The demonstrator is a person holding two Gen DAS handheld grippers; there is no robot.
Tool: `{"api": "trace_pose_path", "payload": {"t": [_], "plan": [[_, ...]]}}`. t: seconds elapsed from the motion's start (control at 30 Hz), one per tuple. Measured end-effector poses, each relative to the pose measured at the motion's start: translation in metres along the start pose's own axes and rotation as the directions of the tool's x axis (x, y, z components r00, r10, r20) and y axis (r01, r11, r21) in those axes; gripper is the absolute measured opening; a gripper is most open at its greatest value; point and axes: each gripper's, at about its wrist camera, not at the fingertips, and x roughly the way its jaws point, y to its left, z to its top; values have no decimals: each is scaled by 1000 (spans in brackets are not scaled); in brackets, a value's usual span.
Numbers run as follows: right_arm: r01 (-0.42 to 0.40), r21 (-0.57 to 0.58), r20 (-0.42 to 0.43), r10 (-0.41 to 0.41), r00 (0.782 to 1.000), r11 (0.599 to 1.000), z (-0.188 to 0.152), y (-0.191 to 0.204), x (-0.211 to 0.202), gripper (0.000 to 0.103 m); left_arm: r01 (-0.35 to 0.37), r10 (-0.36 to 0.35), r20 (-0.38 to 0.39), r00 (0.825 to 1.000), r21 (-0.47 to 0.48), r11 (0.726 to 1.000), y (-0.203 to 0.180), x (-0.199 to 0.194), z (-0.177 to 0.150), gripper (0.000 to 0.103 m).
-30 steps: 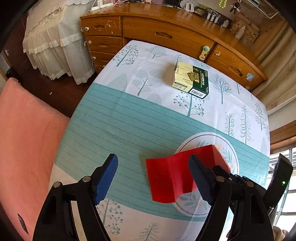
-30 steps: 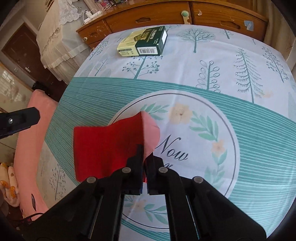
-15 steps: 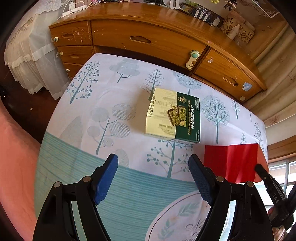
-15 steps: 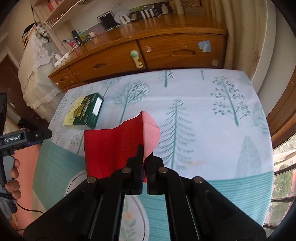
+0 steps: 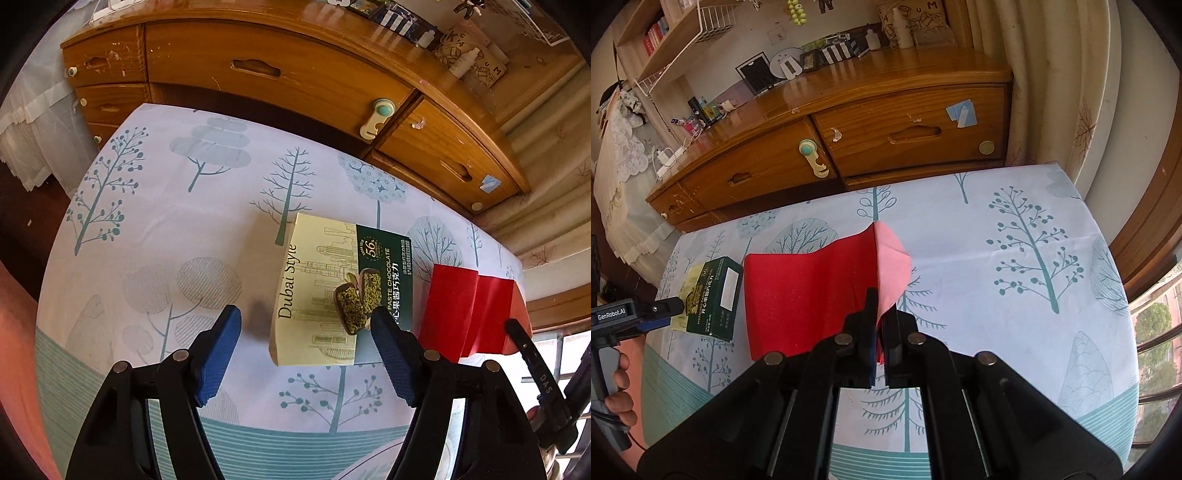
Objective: Collect trash
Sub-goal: 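Grasp the Dubai Style chocolate box with the left gripper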
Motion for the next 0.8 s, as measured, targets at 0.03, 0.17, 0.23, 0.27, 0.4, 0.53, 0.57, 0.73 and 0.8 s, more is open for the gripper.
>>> {"api": "trace_pose_path", "payload": {"t": [0.03,0.17,0.23,0.27,0.4,0.53,0.57,0.73,0.8], "plan": [[-4,-2,0,4,1000,1000,0,2,3,0,7,-7,-4,1000,6,1000,-2,3,1,69],[-21,-12,-8,21,1000,1000,1,10,13,0,49,-49,0,999,32,998,-9,11,4,62],[-33,-16,-13,33,999,999,0,15,18,0,65,-65,1,998,47,997,-16,12,3,57],[-39,-21,-16,39,999,999,0,17,19,0,75,-75,1,997,54,996,-20,12,2,56],[-57,-57,-12,57,998,997,-1,33,21,0,107,-108,6,994,68,992,-32,12,-6,53],[-76,-94,-7,76,997,993,-3,44,18,0,146,-147,17,989,51,988,-37,4,-17,42],[-76,-100,-5,76,997,992,-4,46,16,0,162,-163,23,986,43,986,-38,1,-20,41],[-92,-106,-9,91,996,990,-10,46,7,0,234,-235,50,971,29,972,-45,-18,-33,36],[-94,-113,-12,93,996,989,-14,44,3,0,268,-269,51,962,30,963,-50,-24,-38,36]]}}
